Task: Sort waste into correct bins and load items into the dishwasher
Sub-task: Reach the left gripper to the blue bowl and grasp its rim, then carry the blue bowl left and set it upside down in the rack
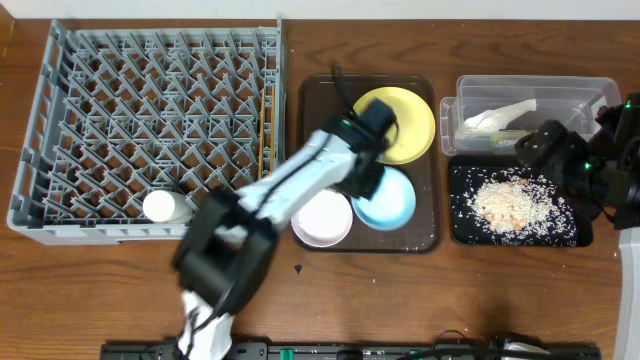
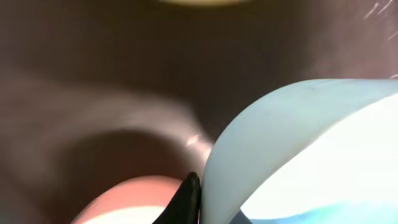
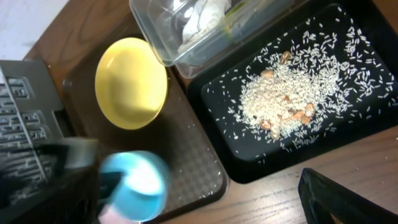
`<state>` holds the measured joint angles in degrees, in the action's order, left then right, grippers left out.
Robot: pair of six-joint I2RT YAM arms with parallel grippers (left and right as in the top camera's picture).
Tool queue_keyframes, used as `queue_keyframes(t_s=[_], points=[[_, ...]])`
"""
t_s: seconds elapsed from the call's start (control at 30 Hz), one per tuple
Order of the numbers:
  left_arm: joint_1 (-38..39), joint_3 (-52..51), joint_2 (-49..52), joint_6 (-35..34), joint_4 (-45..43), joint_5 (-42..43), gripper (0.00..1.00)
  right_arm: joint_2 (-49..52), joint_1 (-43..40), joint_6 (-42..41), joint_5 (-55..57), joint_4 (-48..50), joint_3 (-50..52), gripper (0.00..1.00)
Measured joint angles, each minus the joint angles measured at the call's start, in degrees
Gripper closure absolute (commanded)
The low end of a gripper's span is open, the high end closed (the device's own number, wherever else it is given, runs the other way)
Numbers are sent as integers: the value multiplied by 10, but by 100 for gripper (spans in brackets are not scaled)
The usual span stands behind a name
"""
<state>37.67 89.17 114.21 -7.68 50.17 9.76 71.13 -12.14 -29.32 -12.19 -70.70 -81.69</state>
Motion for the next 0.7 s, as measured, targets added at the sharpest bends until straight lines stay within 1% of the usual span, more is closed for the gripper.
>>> queue_keyframes(t_s=[0.1,0.2,0.3,0.43,0.7], points=[[-30,11,-84,0,31,-58,92,0,0,0,0,0,0,1],[-67,25,-163,0,66,-154,92,0,0,0,0,0,0,1],[-103,32,-214,0,103,-275,92,0,0,0,0,0,0,1],[-145,31,-221,0,132,-425,93,0,0,0,0,0,0,1],[-198,-17,-174,-33,111,-619,92,0,0,0,0,0,0,1]])
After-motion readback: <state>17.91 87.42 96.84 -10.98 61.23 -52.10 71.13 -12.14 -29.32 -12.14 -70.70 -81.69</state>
